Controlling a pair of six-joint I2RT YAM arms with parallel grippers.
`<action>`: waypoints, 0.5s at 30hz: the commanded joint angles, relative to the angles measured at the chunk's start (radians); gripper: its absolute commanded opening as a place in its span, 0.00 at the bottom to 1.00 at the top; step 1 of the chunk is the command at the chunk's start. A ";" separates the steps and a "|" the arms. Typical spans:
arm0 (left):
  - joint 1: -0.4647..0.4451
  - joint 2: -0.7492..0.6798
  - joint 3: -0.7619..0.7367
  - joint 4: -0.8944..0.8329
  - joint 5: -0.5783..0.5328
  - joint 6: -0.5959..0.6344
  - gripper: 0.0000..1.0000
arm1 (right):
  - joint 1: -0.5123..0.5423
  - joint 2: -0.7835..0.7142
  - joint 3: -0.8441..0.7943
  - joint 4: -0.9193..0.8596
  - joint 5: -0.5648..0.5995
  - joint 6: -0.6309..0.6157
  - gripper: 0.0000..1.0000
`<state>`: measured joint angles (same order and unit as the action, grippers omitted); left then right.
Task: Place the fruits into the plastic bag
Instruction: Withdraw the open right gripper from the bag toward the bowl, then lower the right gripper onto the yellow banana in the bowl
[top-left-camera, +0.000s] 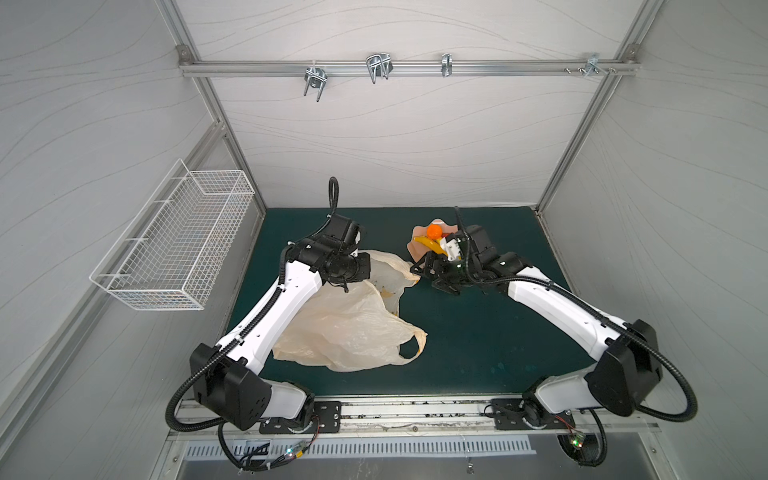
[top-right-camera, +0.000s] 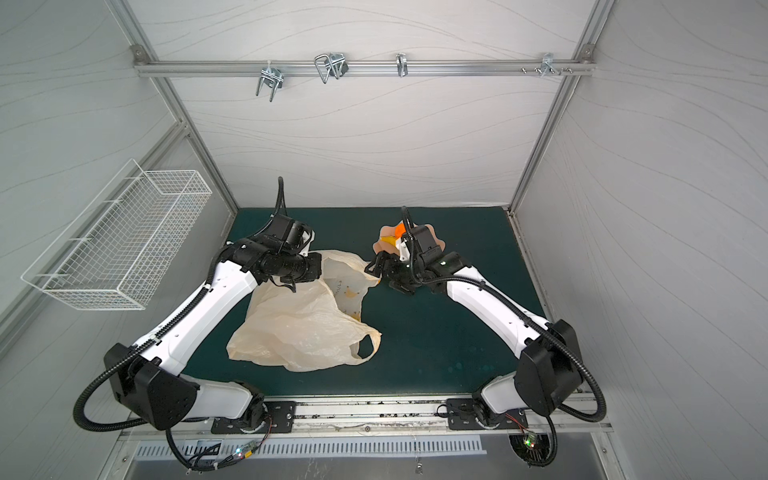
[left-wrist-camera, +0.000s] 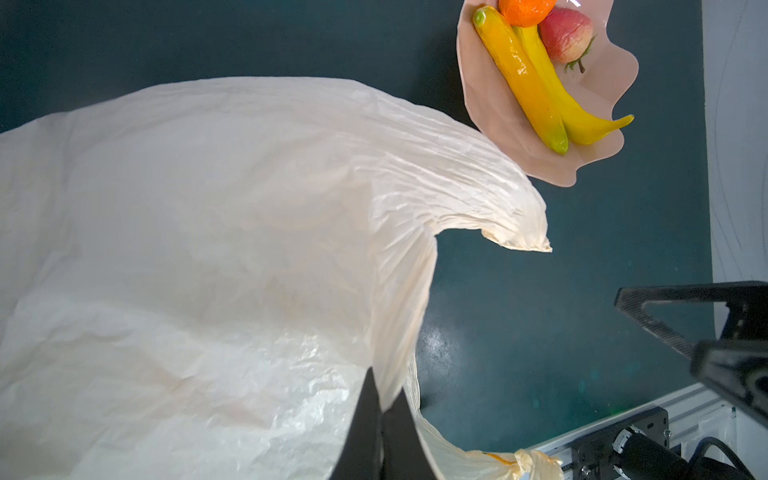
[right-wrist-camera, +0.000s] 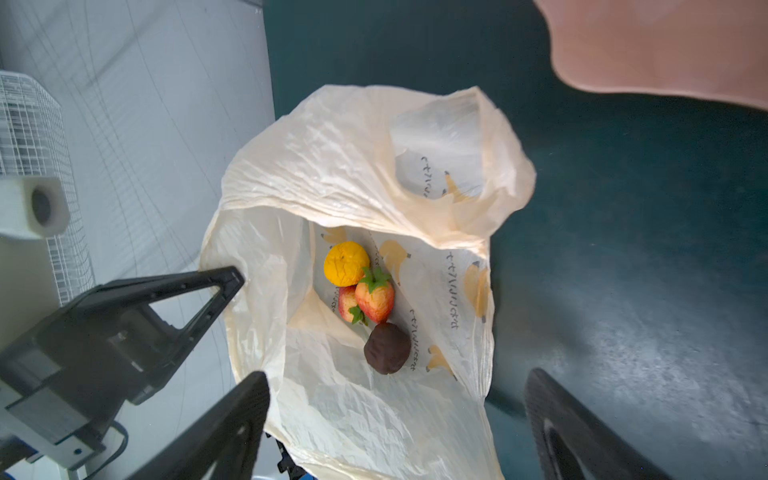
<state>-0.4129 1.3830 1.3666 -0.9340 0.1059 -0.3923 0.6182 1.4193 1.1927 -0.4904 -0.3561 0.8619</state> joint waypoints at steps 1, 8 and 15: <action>0.003 -0.004 0.039 0.015 0.007 0.018 0.00 | -0.035 -0.021 0.026 -0.107 0.028 -0.086 0.96; 0.003 -0.019 0.030 0.011 0.009 0.018 0.00 | -0.083 0.036 0.106 -0.205 0.098 -0.258 0.88; 0.003 -0.034 0.024 0.006 0.010 0.017 0.00 | -0.094 0.199 0.253 -0.304 0.252 -0.468 0.70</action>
<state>-0.4129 1.3796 1.3666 -0.9344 0.1108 -0.3923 0.5312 1.5570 1.4059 -0.7036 -0.1978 0.5262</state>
